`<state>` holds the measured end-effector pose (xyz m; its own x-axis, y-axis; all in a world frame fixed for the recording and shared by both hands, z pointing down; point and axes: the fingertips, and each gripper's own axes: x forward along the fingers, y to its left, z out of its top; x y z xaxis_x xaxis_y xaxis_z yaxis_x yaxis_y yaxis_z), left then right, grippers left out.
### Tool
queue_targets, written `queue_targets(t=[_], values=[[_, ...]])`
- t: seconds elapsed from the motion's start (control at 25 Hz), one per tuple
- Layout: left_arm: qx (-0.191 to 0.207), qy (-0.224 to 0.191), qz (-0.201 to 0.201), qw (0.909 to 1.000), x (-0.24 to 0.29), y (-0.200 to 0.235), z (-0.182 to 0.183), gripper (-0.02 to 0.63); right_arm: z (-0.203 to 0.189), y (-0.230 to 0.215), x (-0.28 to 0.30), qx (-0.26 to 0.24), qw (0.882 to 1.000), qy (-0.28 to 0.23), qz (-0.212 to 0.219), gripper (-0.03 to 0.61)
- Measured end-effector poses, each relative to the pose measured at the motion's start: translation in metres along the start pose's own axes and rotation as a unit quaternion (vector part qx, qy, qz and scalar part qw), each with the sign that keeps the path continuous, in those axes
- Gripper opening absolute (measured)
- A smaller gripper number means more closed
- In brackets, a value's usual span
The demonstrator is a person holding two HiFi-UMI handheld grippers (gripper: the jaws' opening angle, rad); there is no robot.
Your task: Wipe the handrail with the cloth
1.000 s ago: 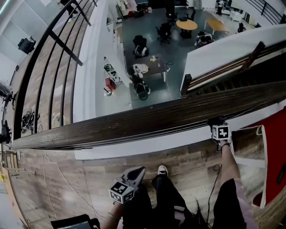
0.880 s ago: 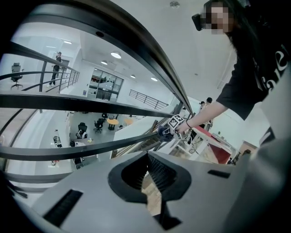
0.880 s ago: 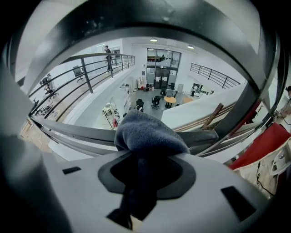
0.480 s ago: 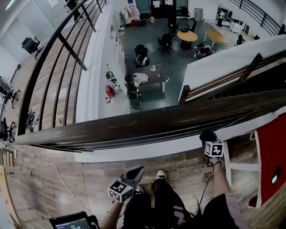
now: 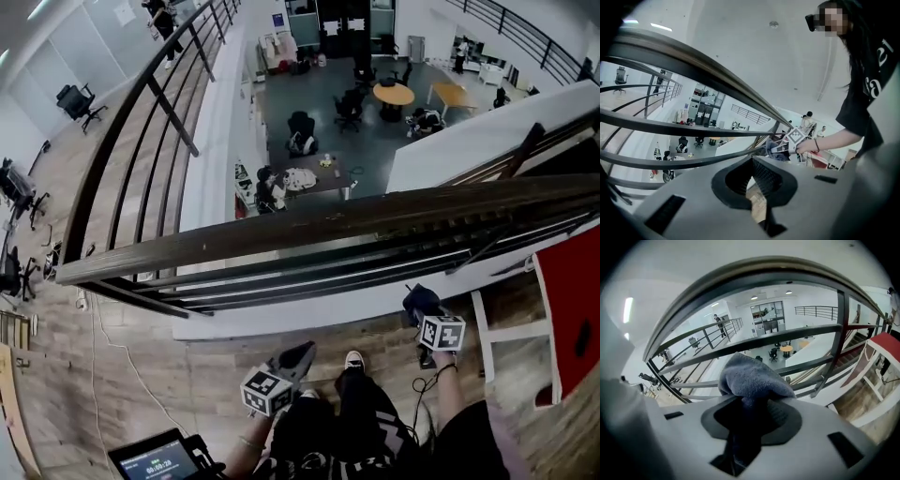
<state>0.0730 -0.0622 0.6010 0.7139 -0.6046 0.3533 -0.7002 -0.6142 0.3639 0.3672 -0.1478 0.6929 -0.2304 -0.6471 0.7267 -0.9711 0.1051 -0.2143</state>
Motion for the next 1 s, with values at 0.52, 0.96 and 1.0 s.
queue_targets(t=[0.52,0.96,1.0], values=[[0.031,-0.041,-0.030,0.9983,-0.152,-0.027,0.008,0.000,-0.060,0.208,-0.130,0.074,0.993,-0.070,0.066,0.103],[0.035,-0.049,-0.051,0.9969,-0.172,-0.042,-0.004,0.000,-0.074,0.249,-0.161,0.063,0.991,-0.099,0.063,0.103],[0.037,-0.050,-0.053,0.9967,-0.172,-0.043,-0.003,0.000,-0.073,0.250,-0.162,0.065,0.991,-0.103,0.061,0.103]])
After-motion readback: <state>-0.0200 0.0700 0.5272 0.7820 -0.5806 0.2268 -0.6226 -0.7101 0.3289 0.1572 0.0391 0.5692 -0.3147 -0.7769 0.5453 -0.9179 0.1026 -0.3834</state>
